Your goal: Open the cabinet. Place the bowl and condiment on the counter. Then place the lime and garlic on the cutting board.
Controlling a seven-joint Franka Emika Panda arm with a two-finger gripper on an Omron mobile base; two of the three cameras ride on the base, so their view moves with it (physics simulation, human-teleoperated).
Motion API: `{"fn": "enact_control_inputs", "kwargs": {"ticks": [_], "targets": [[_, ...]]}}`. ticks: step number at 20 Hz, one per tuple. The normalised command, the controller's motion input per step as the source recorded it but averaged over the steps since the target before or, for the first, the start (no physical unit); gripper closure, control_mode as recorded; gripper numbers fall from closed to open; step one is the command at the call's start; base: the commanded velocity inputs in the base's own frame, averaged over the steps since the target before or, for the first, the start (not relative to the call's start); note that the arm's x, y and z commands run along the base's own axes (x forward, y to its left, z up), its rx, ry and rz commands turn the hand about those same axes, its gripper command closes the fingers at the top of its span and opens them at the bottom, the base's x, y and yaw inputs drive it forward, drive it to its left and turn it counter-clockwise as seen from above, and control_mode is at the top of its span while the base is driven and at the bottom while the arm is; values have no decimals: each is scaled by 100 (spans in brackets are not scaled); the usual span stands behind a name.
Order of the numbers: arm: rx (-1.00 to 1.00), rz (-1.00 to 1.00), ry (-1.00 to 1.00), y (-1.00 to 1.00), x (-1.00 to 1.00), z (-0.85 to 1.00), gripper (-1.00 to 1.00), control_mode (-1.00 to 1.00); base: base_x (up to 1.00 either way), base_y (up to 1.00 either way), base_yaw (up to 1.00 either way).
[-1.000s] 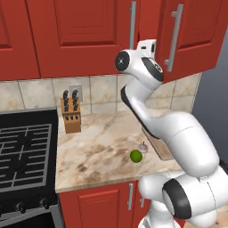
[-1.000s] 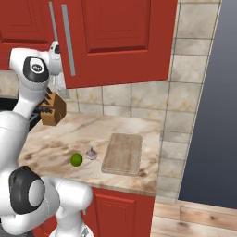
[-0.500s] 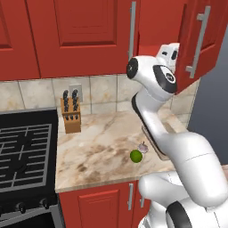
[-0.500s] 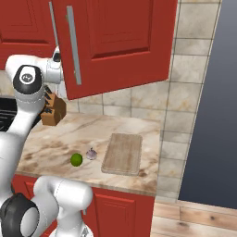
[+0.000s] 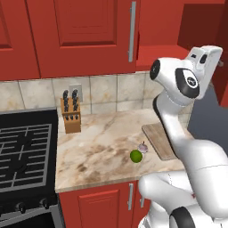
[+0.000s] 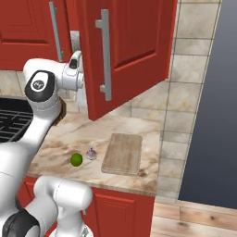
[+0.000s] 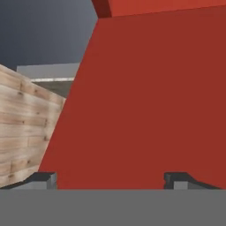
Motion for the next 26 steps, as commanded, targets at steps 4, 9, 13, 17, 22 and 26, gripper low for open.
{"fn": "enact_control_inputs", "kwargs": {"ticks": [4, 9, 13, 17, 22, 26], "targets": [[0, -3, 2, -41, 11, -1, -100, -100, 0, 0, 0], [2, -7, 3, -93, 24, -2, -100, -100, 0, 0, 0], [2, -2, 0, -97, 29, 0, -100, -100, 0, 0, 0], [0, 5, 0, -26, 13, -3, -100, -100, 0, 0, 0], [10, 16, -16, 32, -64, -6, -100, -100, 0, 0, 0], [30, 11, -21, 85, -47, 0, -100, -100, 0, 0, 0]]}}
